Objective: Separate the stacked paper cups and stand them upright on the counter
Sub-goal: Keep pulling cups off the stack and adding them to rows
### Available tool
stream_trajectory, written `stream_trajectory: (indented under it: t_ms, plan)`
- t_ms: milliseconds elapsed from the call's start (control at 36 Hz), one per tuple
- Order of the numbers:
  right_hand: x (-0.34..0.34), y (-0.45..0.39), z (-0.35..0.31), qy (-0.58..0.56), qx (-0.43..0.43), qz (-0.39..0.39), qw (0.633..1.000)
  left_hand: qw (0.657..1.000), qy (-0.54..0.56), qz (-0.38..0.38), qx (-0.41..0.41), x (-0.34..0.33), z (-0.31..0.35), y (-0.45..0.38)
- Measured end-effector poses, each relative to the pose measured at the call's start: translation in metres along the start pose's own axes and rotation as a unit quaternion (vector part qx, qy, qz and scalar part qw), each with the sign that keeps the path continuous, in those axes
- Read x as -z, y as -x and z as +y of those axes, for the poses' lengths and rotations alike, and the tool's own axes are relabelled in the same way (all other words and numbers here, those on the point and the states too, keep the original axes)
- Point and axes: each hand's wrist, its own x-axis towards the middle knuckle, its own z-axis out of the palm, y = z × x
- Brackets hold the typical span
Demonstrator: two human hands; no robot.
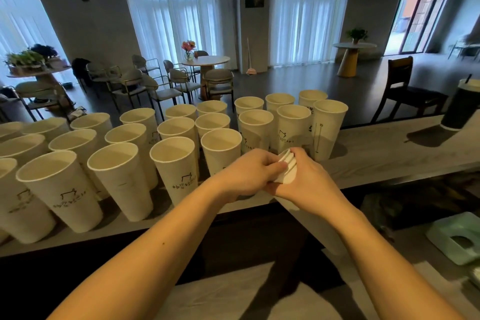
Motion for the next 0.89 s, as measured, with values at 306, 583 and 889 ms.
stream_trajectory:
  t_ms: [306,583,889]
  plan:
    - [-0.009,0.016,-0.016,0.010,0.017,0.003,1.000,0.998,0.040,0.015,-0.043,0.003,-0.013,0.022]
    - [0.000,0.011,-0.001,-0.010,0.059,-0.028,0.998,0.991,0.019,0.121,-0.050,-0.002,0.000,0.028]
    - [0.056,-0.017,0.069,0.102,0.027,-0.078,0.991,0.957,-0.137,0.246,-0.062,-0.010,0.042,-0.014]
